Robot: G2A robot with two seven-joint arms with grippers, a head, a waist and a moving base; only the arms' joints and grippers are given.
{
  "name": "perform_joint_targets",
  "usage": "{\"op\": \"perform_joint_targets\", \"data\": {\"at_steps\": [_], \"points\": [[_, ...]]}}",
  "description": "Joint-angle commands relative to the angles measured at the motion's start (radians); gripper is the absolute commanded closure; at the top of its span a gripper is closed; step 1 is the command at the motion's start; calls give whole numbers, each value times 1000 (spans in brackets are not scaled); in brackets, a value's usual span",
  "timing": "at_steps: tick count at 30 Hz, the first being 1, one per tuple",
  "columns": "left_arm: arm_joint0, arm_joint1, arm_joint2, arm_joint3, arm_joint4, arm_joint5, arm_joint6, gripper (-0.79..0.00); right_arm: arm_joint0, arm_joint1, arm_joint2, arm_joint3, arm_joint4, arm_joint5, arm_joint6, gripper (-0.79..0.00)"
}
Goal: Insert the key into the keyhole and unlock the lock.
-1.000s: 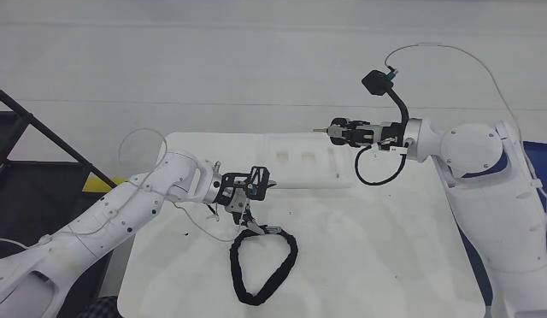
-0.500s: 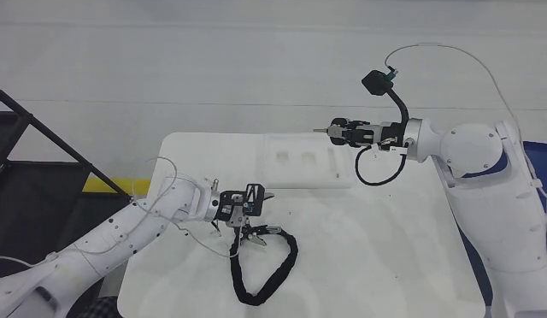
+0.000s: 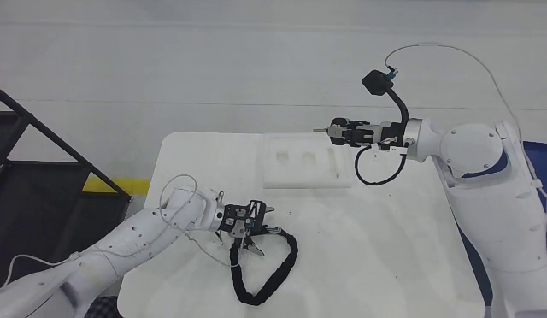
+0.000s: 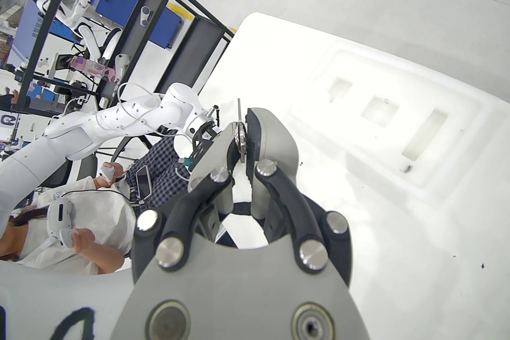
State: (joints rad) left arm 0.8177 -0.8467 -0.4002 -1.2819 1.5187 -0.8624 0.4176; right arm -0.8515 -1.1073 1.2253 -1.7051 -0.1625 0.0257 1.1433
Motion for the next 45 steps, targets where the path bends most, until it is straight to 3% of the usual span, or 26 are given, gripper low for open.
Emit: {"op": "perform_joint_targets", "data": {"at_steps": [1, 11, 17, 19, 21, 22, 24, 25, 34, 45], "points": [[-10, -15, 10, 22, 18, -2, 6, -785, 0, 0, 0, 0, 0, 0, 0, 0], [-39, -90, 46, 140, 49, 3, 23, -785, 0, 0, 0, 0, 0, 0, 0, 0], [-47, -126, 58, 199, 55, -2, 46, -656, 0, 0, 0, 0, 0, 0, 0, 0], [-48, -133, 60, 212, 60, -4, 54, -576, 0, 0, 0, 0, 0, 0, 0, 0], [-49, -138, 60, 223, 69, -6, 59, -369, 0, 0, 0, 0, 0, 0, 0, 0], [-49, -141, 61, 227, 73, -6, 61, -326, 0, 0, 0, 0, 0, 0, 0, 0], [-48, -144, 59, 238, 76, -11, 66, -28, 0, 0, 0, 0, 0, 0, 0, 0], [-49, -146, 57, 241, 78, -13, 68, 0, 0, 0, 0, 0, 0, 0, 0, 0], [-61, -144, 8, 235, 43, -35, 99, 0, 0, 0, 0, 0, 0, 0, 0, 0], [-58, -101, -127, 117, -68, -71, 72, 0, 0, 0, 0, 0, 0, 0, 0, 0]]}}
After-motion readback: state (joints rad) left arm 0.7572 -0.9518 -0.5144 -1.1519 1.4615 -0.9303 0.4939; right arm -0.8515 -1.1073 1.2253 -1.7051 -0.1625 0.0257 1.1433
